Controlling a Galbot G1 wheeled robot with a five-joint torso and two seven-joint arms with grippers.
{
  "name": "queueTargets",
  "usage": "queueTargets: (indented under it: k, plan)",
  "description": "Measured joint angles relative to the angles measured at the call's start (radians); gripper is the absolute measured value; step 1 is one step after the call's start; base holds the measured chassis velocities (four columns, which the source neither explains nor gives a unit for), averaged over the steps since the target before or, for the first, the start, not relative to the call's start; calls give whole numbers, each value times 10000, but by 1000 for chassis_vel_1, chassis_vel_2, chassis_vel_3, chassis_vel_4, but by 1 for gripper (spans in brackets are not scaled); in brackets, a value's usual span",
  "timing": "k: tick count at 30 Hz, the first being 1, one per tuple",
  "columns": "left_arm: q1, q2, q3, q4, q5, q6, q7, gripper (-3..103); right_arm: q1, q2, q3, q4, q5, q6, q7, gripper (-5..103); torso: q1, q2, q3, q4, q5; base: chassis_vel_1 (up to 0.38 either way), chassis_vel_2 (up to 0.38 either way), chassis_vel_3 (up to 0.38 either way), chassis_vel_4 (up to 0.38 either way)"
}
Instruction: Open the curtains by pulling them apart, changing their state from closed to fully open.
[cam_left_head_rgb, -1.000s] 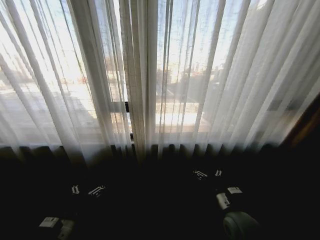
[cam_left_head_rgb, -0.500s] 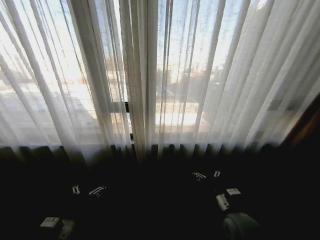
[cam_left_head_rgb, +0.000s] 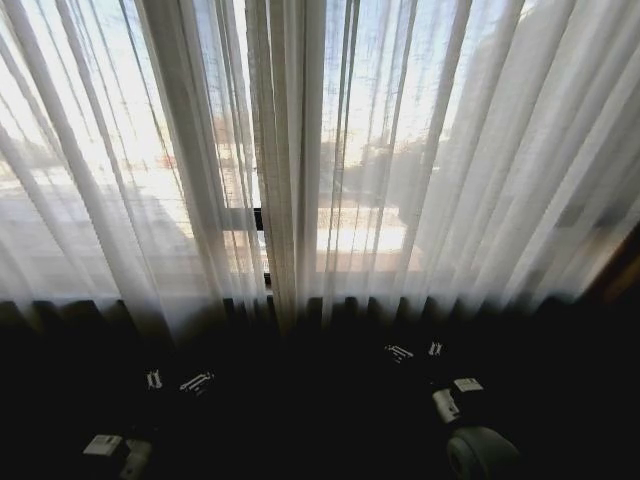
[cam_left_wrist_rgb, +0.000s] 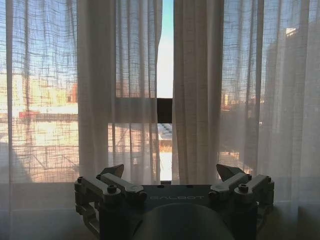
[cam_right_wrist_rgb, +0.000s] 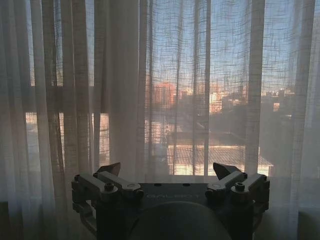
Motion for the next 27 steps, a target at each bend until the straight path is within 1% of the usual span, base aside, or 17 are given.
queueTargets:
  k: [14,17,23,27]
  plan:
    - [-21,7,3,49,6,-29,4,100,-29,3,-11,-29,8,109,12,100,-1,1,-2,2,-2,-263,441,272,-440]
    - [-30,10,21,68,6,-32,6,100,-68,3,-11,-79,-7,213,9,100,1,-1,0,0,2,-226,433,218,-429]
    - [-46,14,34,85,6,-36,7,100,-114,7,-25,-106,-25,272,10,100,2,-1,0,2,0,-225,474,232,-471]
    - [-59,14,35,102,4,-38,7,100,-89,12,-54,-169,-1,515,10,100,13,-5,3,0,-5,-137,267,137,-254]
